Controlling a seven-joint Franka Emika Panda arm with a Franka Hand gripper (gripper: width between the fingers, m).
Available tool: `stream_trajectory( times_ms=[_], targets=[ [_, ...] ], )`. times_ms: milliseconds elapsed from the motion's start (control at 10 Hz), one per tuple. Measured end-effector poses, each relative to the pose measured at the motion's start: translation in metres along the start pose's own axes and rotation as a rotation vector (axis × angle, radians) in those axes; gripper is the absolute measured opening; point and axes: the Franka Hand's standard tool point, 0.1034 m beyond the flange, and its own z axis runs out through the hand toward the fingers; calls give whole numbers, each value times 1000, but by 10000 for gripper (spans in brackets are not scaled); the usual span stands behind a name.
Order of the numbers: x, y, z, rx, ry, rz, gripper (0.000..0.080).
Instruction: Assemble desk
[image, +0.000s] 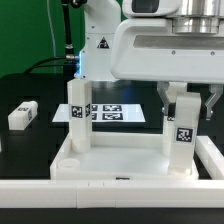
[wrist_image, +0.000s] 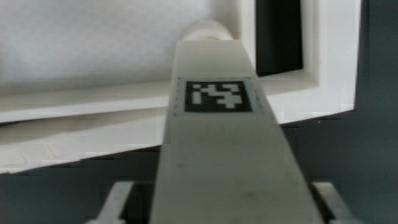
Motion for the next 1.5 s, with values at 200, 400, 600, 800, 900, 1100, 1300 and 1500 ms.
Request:
stream_trajectory(
  times_ms=[200,400,600,800,900,1100,1300,1500],
  targets=[
    [1,-1,1,2,-1,192,290],
    [4,-2,2,-14,-29,409,290],
    [3,1,2,-40,-65,682,290],
    [-1,0,3,-69,-70,912,292],
    [-2,-3,2,-84,-64,977,294],
    [-6,-12,2,-91,-58,1113,294],
    [-9,-15,1,-100,-49,1247,294],
    [-12,-17,1,-117,-44,1413,294]
  ],
)
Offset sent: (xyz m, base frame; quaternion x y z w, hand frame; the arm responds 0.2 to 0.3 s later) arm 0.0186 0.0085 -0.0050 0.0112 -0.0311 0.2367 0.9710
